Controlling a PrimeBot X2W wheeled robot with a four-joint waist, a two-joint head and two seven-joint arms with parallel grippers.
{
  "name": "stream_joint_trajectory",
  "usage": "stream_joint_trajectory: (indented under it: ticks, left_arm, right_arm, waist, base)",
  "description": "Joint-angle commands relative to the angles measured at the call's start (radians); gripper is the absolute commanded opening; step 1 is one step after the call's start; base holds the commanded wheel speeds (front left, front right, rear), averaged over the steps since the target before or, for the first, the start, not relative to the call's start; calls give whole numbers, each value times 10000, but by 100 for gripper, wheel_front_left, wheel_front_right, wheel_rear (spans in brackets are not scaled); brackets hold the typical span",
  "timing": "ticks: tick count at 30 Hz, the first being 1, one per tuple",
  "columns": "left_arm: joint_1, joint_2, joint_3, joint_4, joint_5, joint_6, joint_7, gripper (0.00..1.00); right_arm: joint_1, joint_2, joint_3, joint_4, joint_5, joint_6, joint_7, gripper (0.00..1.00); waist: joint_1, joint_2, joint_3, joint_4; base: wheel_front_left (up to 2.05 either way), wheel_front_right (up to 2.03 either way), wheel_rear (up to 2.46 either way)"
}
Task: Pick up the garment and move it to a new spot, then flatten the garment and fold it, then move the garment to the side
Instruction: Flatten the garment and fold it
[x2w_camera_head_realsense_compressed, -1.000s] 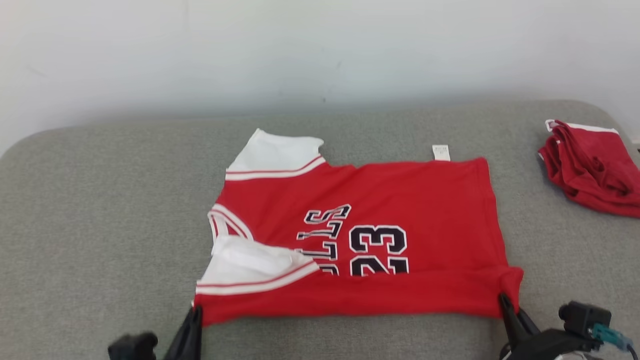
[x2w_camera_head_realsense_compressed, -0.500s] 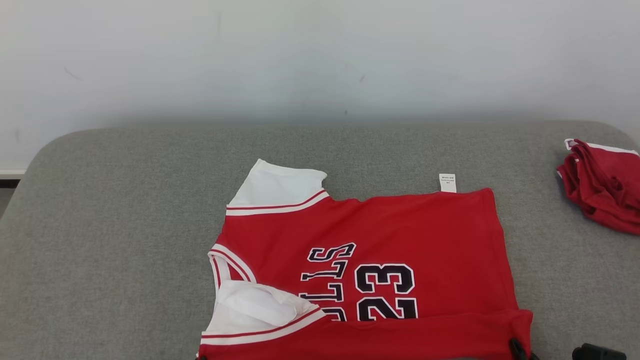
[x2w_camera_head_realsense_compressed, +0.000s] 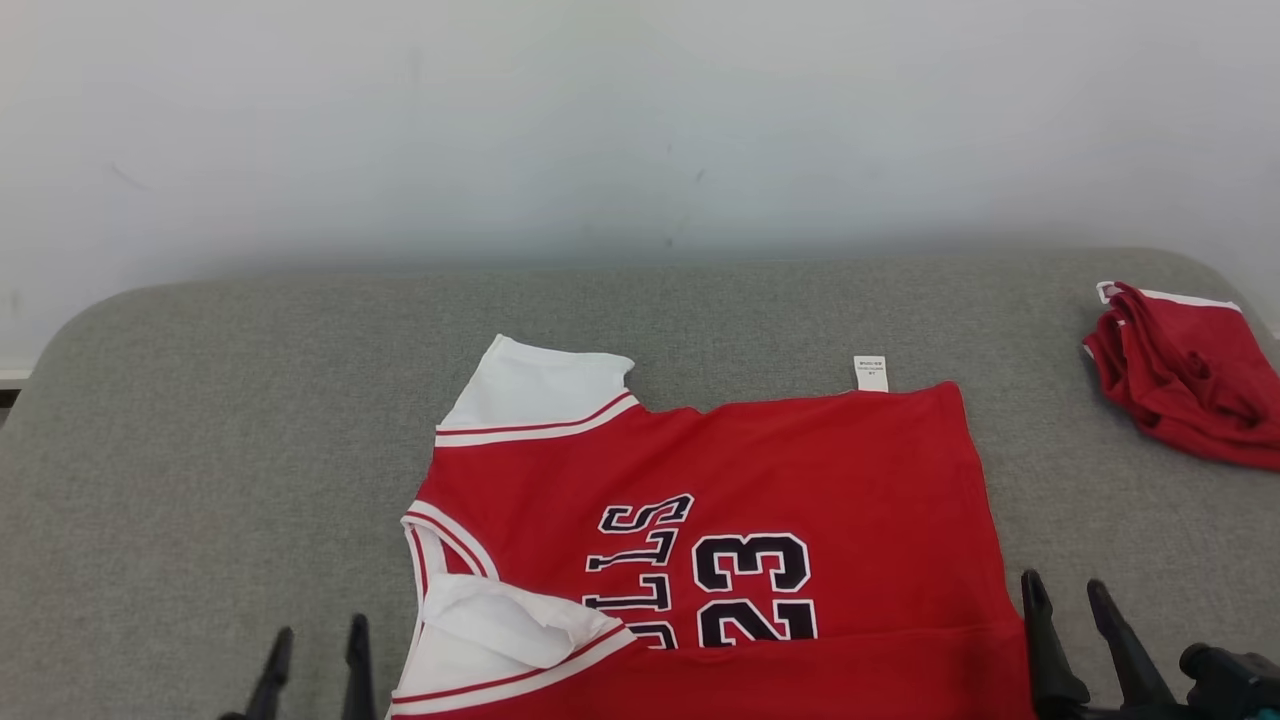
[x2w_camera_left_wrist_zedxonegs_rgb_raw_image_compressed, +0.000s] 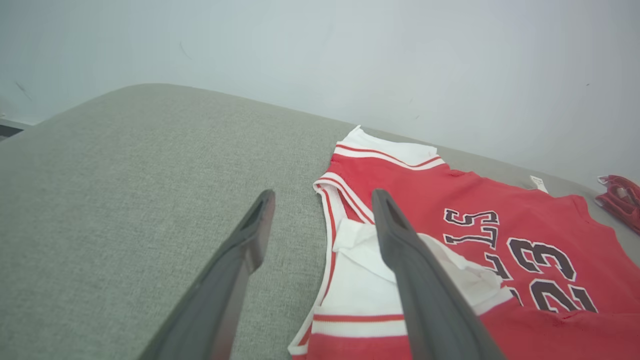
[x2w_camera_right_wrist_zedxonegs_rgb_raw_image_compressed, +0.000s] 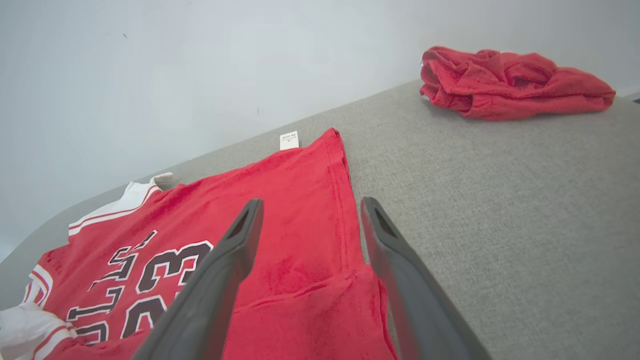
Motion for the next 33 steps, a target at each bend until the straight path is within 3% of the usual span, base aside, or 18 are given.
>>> stream_joint_trajectory:
  ticks: [1, 11, 18, 33]
  left_arm:
    - [-153, -36, 161, -179, 154, 23, -27, 100]
    - [-752, -95, 742, -1108, 1746, -290, -28, 100]
    - [-782, -208, 928, -1369, 1957, -590, -28, 100]
    - [-47, -339, 1489, -1589, 2130, -777, -28, 100]
  right_arm:
    - [-67, 48, -18, -111, -136, -24, -191, 100]
    - [-473, 19, 282, -900, -1045, -24, -1037, 100]
    - [-570, 185, 651, -1361, -1583, -24, -1093, 100]
    - [0, 479, 239, -1617, -1819, -24, -1098, 100]
  waist:
    - [1, 0, -21, -40]
    - [1, 0, -34, -83]
    - [1, 0, 53, -137]
    - [1, 0, 101, 87]
  base:
    - [0, 0, 0]
    - [0, 0, 0]
    - [0, 0, 0]
    - [0, 0, 0]
